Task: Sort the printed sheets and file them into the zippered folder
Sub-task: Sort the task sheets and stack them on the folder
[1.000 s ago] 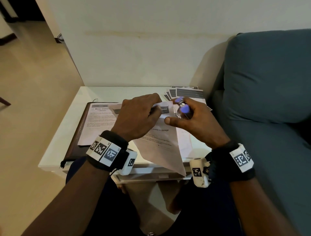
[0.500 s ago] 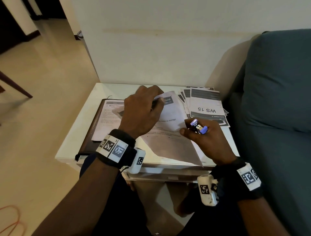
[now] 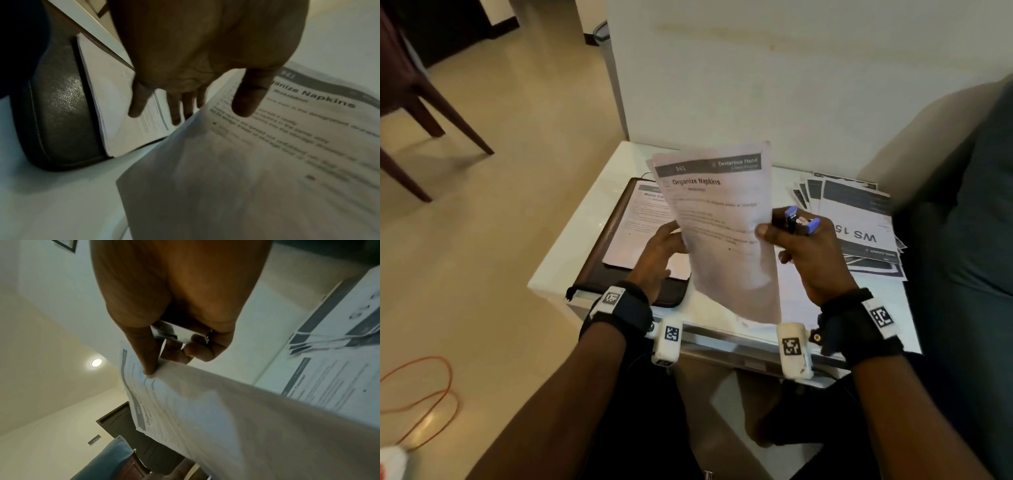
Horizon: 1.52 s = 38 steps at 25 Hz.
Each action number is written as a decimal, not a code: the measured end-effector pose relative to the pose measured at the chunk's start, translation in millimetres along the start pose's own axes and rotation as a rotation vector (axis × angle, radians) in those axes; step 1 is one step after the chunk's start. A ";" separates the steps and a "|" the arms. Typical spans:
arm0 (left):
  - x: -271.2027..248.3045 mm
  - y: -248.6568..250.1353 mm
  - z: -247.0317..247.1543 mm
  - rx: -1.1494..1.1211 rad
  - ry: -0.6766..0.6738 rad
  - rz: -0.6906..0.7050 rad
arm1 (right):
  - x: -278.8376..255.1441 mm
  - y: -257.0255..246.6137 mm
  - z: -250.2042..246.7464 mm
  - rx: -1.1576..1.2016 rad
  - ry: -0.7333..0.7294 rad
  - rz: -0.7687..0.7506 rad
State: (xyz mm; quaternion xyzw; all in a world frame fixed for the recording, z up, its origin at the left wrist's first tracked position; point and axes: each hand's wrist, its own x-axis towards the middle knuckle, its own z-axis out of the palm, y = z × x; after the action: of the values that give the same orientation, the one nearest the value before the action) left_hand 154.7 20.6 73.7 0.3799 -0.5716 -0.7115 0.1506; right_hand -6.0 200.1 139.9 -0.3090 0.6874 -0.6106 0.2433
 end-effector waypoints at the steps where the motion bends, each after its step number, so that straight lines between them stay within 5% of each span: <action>1: 9.9 0.4 -4.6 0.005 0.010 0.011 | 14.8 4.9 6.8 0.052 0.012 0.031; 6: 71.7 9.3 -50.0 -0.067 0.161 0.054 | 97.0 42.5 38.5 0.215 0.142 0.212; 10: 125.8 6.8 -97.7 0.066 0.316 0.112 | 154.6 95.1 82.4 0.004 0.160 0.316; 13: 164.1 -11.9 -124.5 0.303 0.362 0.019 | 184.5 143.3 119.1 -0.209 0.103 0.360; 17: 200.0 -35.6 -143.0 0.458 0.379 -0.130 | 207.7 182.4 147.4 -0.461 0.041 0.370; 25: 198.0 -29.2 -133.6 0.789 0.511 -0.109 | 204.8 198.1 140.6 -0.489 0.065 0.426; 31: 160.4 -7.5 -46.5 0.840 0.373 0.033 | 144.5 168.6 77.8 -0.287 0.181 0.501; 38: 105.3 -66.2 126.7 0.893 -0.056 0.115 | 44.0 178.8 -61.7 -0.414 0.464 0.544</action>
State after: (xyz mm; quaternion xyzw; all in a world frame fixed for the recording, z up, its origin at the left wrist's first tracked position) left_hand 8.8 60.8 -19.1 0.3559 -0.8467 -0.3955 -0.0047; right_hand -103.1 222.2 -26.8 -0.0127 0.8888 -0.4265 0.1669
